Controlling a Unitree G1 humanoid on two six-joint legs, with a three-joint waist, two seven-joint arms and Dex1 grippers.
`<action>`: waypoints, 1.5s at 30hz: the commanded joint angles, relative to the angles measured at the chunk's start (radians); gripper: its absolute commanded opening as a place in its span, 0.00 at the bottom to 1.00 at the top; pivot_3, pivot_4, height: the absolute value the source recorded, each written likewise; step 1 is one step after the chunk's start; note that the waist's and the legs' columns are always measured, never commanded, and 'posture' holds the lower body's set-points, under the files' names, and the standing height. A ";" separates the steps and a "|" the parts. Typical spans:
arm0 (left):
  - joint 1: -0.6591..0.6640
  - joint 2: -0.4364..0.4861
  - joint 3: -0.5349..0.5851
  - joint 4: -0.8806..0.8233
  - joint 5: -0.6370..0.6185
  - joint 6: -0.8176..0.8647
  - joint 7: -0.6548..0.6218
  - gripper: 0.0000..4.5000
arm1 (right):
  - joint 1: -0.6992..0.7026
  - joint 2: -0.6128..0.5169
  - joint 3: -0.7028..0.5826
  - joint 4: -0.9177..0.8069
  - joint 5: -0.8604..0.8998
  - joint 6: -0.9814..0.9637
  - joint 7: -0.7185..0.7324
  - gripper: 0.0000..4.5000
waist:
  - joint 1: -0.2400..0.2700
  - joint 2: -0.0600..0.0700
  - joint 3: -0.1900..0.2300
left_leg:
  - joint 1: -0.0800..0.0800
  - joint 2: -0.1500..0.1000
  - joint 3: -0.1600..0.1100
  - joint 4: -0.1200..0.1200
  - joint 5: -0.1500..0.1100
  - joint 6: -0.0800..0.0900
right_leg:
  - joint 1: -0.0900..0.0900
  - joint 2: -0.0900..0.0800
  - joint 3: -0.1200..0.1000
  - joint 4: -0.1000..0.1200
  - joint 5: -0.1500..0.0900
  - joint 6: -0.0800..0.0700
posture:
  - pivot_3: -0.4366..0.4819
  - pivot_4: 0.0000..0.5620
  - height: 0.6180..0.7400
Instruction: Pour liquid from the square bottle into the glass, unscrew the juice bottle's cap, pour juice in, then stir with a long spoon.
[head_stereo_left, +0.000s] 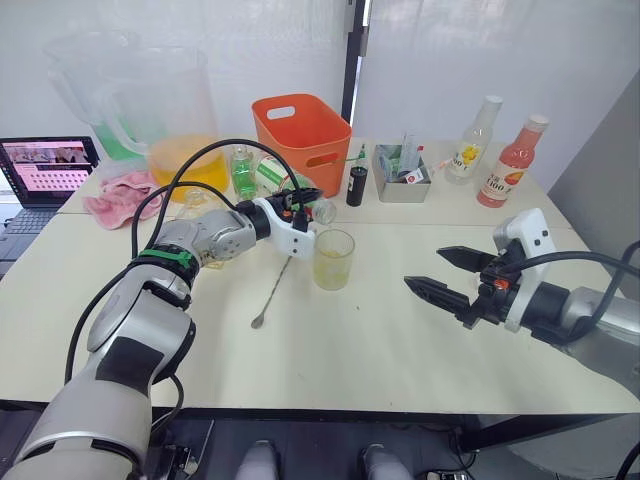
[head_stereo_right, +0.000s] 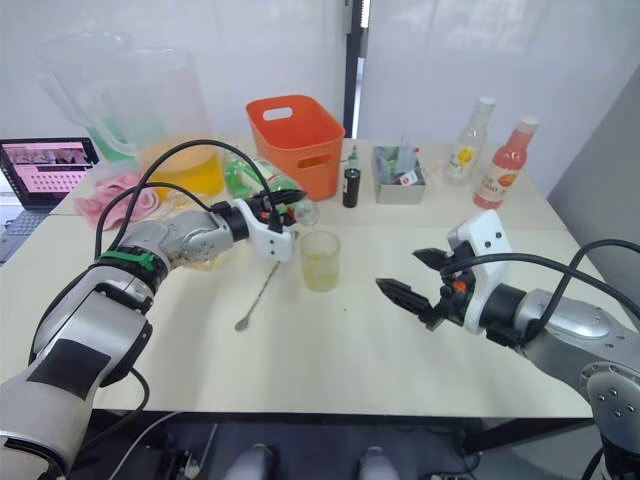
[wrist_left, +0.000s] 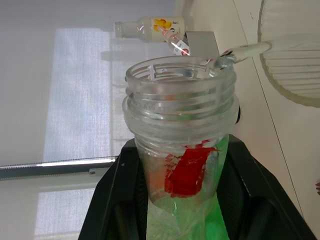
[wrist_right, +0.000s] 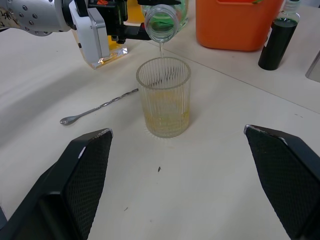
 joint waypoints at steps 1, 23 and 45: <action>-0.048 0.003 0.012 -0.019 -0.013 0.000 0.028 0.30 | -0.018 -0.002 -0.012 -0.010 0.010 -0.031 0.001 0.99 | 0.000 0.000 0.000 | 0.000 0.000 0.000 0.000 0.000 0.000 | 0.000 0.000 0.000 0.000 0.000 0.000 | 0.48 0.27 0.70; 0.029 -0.094 0.341 -0.050 -0.567 0.153 -0.560 0.30 | -0.084 -0.009 0.017 0.034 0.005 -0.025 0.031 0.99 | -0.007 0.000 0.000 | 0.000 0.000 0.000 0.002 0.000 0.000 | 0.000 0.000 0.000 0.003 0.001 -0.001 | 0.48 0.27 0.70; 0.403 0.008 0.774 -1.069 -1.241 1.403 -0.783 0.30 | -0.356 -0.029 0.227 0.319 -0.197 -0.104 0.352 0.99 | -0.033 0.000 0.000 | 0.001 0.000 -0.003 0.003 0.000 0.000 | 0.002 0.000 -0.001 0.004 0.001 -0.002 | 0.48 0.27 0.70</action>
